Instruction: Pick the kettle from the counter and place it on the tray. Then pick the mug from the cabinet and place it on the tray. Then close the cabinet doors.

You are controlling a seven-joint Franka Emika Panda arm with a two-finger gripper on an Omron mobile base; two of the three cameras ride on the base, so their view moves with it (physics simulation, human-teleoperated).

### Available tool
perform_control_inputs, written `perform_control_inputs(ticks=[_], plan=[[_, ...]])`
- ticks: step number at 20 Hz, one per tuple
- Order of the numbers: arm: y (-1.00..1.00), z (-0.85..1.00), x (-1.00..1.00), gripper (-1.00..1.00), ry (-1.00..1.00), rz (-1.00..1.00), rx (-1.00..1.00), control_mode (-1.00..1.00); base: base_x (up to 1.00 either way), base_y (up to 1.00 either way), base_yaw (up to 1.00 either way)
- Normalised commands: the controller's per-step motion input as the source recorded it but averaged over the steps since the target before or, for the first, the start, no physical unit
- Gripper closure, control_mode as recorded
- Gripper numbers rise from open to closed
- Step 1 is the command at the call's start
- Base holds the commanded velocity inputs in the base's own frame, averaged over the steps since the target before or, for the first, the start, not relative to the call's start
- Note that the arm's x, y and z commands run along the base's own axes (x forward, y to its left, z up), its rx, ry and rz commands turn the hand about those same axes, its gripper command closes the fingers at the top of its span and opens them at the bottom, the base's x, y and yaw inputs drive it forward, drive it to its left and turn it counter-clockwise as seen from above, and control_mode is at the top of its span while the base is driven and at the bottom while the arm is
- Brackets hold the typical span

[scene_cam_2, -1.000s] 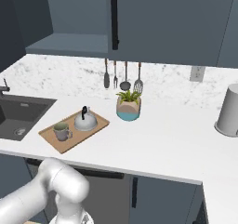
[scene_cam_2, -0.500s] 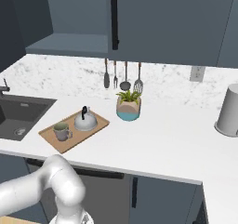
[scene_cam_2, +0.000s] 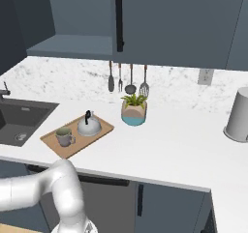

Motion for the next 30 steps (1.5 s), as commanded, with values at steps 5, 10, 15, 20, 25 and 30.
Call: perform_control_inputs(ticks=[5,10,15,20,25,30], plan=[[-0.27,0.10,0.41,-1.00,-0.01,0.00,0.00,-1.00,0.00,0.00,0.00],[-0.70,0.28,0.02,-1.00,-0.04,-0.02,0.00,-1.00,0.00,0.00,0.00],[-0.91,0.28,0.01,-1.00,-0.01,0.00,0.00,-1.00,0.00,0.00,0.00],[-1.00,0.13,0.17,-1.00,-0.01,0.00,0.00,-1.00,0.00,0.00,0.00],[-1.00,0.10,0.20,-1.00,-0.01,0.00,0.00,-1.00,0.00,0.00,0.00],[-0.98,0.10,0.36,-1.00,-0.04,0.00,0.00,-1.00,0.00,0.00,0.00]])
